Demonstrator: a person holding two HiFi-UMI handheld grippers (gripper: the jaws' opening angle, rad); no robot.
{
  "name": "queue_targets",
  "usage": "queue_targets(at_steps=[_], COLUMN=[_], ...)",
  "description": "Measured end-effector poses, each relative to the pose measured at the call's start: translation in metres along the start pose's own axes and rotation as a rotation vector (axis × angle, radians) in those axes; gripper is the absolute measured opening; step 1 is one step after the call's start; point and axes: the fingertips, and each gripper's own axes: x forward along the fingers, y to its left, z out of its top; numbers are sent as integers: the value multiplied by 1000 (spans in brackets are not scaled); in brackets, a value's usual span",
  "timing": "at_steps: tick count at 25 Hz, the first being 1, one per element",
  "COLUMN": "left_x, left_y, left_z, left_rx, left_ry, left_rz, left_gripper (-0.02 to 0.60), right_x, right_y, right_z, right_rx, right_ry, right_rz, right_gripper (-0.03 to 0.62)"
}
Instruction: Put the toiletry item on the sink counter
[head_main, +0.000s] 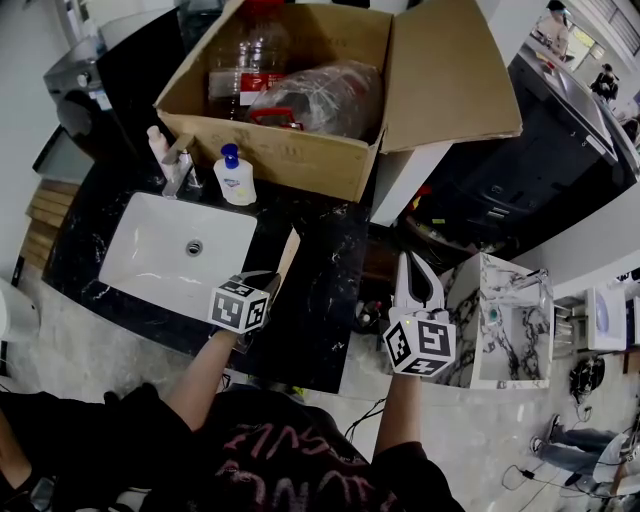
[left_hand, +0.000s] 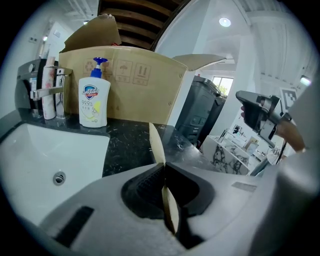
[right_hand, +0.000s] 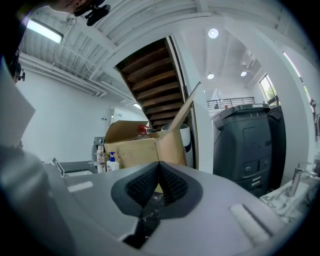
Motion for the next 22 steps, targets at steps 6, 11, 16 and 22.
queue_targets(at_steps=[6, 11, 16, 22], left_x=[2, 2, -1, -9], left_y=[1, 2, 4, 5], left_z=[0, 1, 2, 12], left_rx=[-1, -1, 2, 35], left_ry=[3, -2, -5, -21], left_rz=[3, 5, 8, 11], left_gripper=[23, 29, 35, 51], right_x=[0, 0, 2, 2], right_y=[-3, -4, -2, 5], right_z=[0, -1, 1, 6], right_rx=[2, 1, 1, -2], right_ry=[3, 6, 2, -8], right_rz=[-4, -6, -2, 5], right_gripper=[12, 12, 12, 12])
